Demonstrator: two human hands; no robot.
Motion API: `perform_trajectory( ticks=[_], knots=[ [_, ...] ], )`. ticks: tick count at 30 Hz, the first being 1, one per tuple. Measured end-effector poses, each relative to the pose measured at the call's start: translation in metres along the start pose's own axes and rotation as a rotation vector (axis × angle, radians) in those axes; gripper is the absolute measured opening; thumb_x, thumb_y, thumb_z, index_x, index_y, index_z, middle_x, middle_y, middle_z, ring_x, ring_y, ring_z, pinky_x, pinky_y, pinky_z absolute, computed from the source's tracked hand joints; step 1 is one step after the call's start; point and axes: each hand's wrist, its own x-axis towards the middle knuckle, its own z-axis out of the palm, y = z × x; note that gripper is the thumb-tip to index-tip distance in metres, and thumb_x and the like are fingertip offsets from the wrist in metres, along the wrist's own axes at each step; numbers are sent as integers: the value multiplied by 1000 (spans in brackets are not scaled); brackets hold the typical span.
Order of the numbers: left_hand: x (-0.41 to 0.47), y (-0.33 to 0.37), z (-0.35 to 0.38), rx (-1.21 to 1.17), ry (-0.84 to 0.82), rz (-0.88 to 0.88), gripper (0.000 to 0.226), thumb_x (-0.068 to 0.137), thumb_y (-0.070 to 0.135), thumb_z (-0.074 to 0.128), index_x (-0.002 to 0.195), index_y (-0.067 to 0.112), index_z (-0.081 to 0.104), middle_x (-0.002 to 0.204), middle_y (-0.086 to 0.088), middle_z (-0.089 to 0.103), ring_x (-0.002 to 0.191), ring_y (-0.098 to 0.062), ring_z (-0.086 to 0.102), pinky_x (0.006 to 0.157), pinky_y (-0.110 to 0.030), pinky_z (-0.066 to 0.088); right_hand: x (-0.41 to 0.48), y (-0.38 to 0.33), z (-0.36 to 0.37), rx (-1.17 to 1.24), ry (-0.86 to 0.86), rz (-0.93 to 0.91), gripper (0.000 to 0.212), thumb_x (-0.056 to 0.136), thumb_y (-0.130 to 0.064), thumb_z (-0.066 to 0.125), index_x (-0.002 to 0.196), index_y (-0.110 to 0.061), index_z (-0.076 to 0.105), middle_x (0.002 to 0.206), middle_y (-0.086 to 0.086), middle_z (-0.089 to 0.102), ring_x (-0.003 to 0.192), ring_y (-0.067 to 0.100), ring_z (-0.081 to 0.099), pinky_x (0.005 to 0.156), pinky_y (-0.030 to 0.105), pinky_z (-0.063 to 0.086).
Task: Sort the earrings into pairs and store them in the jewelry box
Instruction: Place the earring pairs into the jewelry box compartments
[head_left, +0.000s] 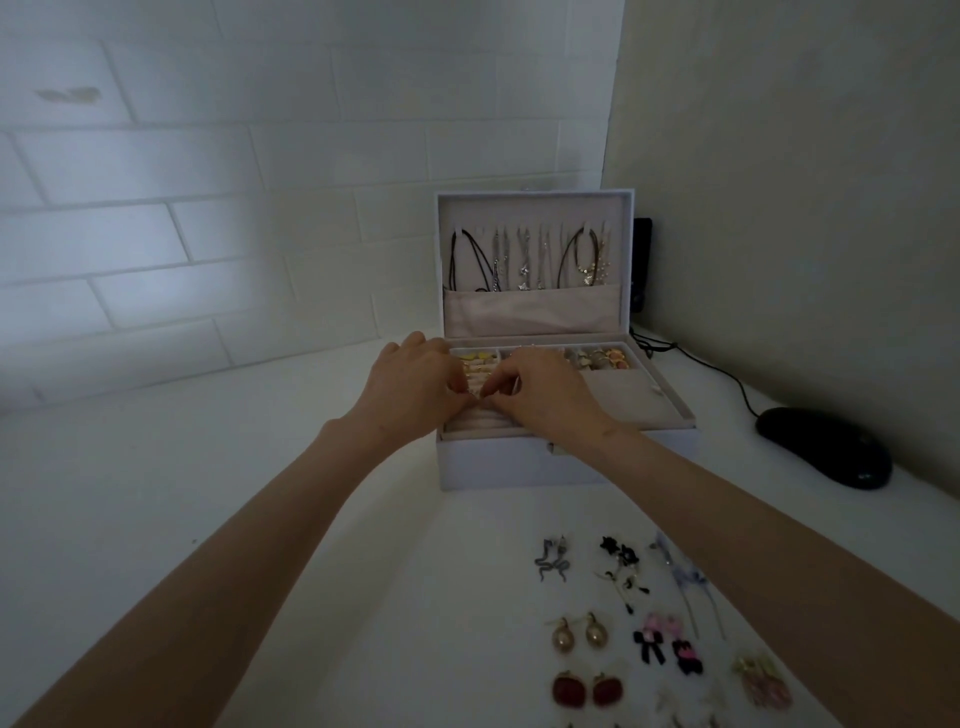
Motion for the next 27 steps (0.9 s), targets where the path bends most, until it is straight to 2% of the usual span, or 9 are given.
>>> perform_trajectory(
  ticks=[4,7,12,14,17,18,23,25,27],
  knots=[
    [-2,-1,-2,34,4,36,25,88,41,55,103,25,66,112,2,57,106,-19,44,83,-28,31,2,1,1,-24,-37,-13,11,79,-19,69,89,-15,73,89,1,62,79,9,50,72,27,42],
    [-3,1,-1,30,-5,54,24,87,40,57,102,24,67,110,1,57,105,-18,44,82,-27,30,1,1,2,-81,-26,-35,10,79,-18,66,87,-14,71,88,-1,62,84,13,55,69,24,38],
    [-4,3,4,87,24,82,26,88,36,56,101,19,70,106,-2,57,103,-21,45,79,-28,28,0,-1,1,-52,2,-41,11,79,-20,67,87,-14,69,88,-1,62,84,13,55,73,30,45],
    [-7,4,8,99,85,112,25,86,33,59,91,13,72,96,-6,59,94,-25,49,72,-31,28,-2,-1,0,-22,13,-54,10,78,-20,68,86,-14,69,83,-3,58,80,12,53,73,30,46],
    [-10,2,11,118,84,171,19,69,27,64,61,11,71,68,-7,58,65,-29,52,57,-30,27,-4,0,-1,17,26,-76,9,77,-18,68,85,-13,69,78,-5,56,75,9,51,70,30,46],
    [-10,1,11,112,94,175,18,68,26,64,60,12,71,67,-7,59,64,-30,53,56,-30,27,-5,1,-1,28,27,-80,9,76,-18,69,84,-13,69,78,-5,56,74,9,51,70,30,46],
    [-11,4,14,78,109,110,24,88,28,57,96,12,73,100,-7,60,95,-26,47,71,-29,24,-8,1,-2,5,-2,-100,11,76,-20,71,85,-14,69,81,-4,55,75,9,52,69,29,47],
    [-11,5,15,80,124,77,25,87,30,58,95,12,72,98,-9,61,95,-27,48,71,-30,25,-8,0,-2,-23,-10,-111,10,78,-19,70,87,-14,70,84,-3,56,76,8,51,69,27,46],
    [-11,5,15,50,163,79,22,81,30,66,86,9,74,87,-12,62,87,-31,51,68,-33,28,-8,-1,-2,-42,-9,-113,10,79,-18,68,88,-14,70,85,-4,56,76,7,50,68,25,43]
  ],
)
